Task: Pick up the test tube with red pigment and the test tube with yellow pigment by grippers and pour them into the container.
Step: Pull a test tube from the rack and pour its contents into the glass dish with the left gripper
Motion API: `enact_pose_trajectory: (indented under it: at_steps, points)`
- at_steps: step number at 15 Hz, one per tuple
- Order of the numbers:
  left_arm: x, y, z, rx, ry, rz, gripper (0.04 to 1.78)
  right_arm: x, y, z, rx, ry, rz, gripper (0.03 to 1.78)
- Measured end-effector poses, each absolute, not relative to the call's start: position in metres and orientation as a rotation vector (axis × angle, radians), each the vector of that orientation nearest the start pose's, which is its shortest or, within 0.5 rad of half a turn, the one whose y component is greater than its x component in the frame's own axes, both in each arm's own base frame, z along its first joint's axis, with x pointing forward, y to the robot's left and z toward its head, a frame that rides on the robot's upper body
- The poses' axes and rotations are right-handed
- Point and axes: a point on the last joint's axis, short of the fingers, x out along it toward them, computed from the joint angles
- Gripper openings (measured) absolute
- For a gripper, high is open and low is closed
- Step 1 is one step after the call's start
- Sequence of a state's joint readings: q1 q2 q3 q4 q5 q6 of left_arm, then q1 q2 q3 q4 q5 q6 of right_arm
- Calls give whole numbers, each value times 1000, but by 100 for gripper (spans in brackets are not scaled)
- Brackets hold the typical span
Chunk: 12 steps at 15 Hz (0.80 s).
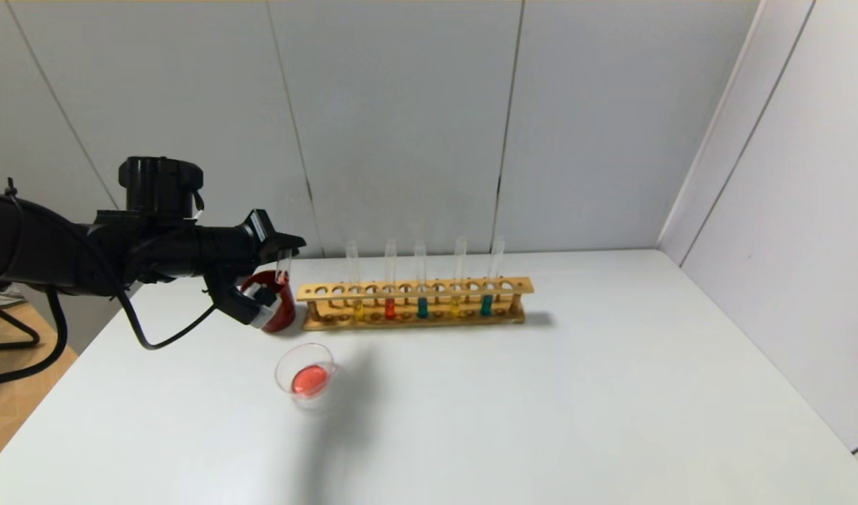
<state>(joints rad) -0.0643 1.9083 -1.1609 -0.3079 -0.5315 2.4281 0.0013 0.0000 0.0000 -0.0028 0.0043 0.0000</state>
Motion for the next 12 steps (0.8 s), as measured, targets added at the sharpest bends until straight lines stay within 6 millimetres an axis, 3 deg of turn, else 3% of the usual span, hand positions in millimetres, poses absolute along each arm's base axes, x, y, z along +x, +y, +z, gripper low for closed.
enact_pose_trajectory:
  at_steps: [12]
  points:
    - [367, -40, 185, 2263, -559, -714, 33, -23, 0, 76, 0, -3, 5, 175]
